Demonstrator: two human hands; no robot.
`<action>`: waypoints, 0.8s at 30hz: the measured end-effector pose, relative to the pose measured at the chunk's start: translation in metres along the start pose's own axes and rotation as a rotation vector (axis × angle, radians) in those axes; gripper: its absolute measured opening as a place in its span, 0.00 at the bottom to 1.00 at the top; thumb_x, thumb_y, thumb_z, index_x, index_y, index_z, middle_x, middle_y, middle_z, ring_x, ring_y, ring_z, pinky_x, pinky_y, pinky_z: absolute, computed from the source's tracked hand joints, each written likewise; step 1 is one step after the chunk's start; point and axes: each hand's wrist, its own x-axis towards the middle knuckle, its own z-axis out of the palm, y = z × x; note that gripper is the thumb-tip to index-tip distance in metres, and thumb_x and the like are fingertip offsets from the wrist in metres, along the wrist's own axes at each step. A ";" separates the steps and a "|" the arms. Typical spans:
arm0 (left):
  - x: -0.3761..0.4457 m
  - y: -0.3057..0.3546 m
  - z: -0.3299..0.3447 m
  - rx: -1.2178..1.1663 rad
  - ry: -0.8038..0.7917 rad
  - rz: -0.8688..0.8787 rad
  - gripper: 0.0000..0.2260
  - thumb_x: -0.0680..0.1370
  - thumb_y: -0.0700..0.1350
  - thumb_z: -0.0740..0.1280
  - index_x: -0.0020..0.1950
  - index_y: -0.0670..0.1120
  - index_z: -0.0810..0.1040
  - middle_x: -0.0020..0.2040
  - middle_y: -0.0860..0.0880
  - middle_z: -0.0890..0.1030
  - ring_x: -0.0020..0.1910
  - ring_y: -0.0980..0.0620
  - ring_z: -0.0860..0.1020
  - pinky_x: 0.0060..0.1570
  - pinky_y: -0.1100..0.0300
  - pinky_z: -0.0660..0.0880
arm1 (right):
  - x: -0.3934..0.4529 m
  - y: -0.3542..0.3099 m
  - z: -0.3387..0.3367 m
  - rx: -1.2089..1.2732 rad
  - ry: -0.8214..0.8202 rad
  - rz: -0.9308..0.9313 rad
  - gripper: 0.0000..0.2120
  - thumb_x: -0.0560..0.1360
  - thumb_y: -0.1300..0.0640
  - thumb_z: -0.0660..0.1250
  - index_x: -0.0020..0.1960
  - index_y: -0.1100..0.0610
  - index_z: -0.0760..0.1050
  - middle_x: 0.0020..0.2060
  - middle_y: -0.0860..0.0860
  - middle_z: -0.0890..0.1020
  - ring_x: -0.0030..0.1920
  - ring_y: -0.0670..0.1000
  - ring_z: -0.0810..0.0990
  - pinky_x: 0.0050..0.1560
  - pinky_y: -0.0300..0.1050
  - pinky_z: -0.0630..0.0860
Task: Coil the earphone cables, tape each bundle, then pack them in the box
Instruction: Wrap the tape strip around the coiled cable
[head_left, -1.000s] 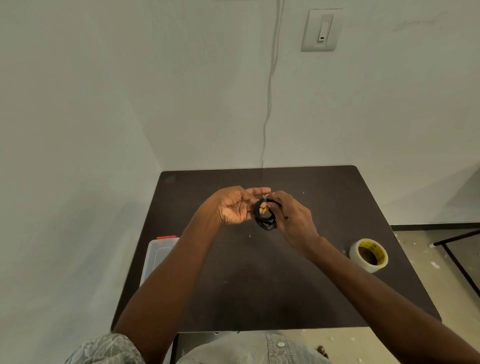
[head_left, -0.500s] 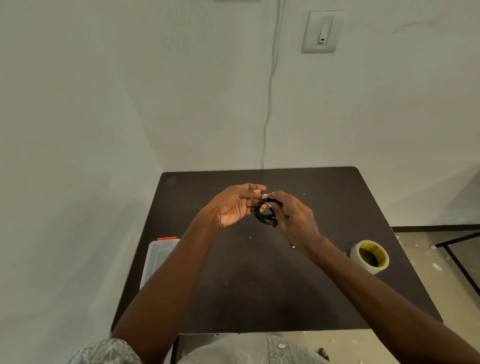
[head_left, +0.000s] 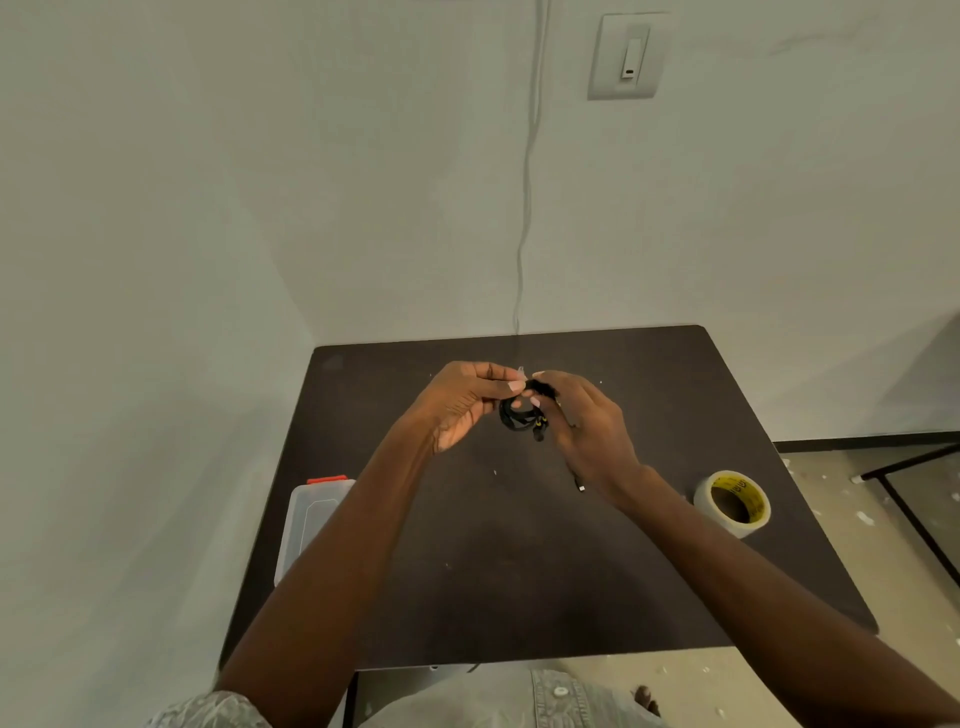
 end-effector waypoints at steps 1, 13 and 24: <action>0.000 0.000 0.000 0.001 0.002 0.005 0.10 0.73 0.30 0.69 0.54 0.30 0.78 0.48 0.38 0.83 0.47 0.46 0.83 0.52 0.59 0.79 | 0.001 0.001 0.000 0.000 0.000 -0.014 0.11 0.76 0.65 0.68 0.58 0.63 0.77 0.52 0.56 0.82 0.51 0.56 0.82 0.48 0.54 0.81; 0.000 0.005 0.000 0.044 -0.004 0.018 0.12 0.75 0.31 0.66 0.58 0.28 0.77 0.57 0.29 0.78 0.53 0.41 0.78 0.60 0.52 0.75 | 0.005 0.003 -0.001 -0.029 -0.036 -0.030 0.15 0.73 0.66 0.72 0.60 0.63 0.78 0.56 0.57 0.80 0.55 0.55 0.80 0.54 0.48 0.80; -0.001 0.010 0.003 -0.006 0.042 -0.030 0.08 0.75 0.29 0.65 0.53 0.30 0.78 0.43 0.41 0.84 0.43 0.47 0.82 0.46 0.58 0.79 | -0.002 0.000 0.011 -0.293 0.168 -0.116 0.11 0.74 0.52 0.69 0.45 0.61 0.78 0.44 0.58 0.78 0.43 0.53 0.75 0.41 0.49 0.72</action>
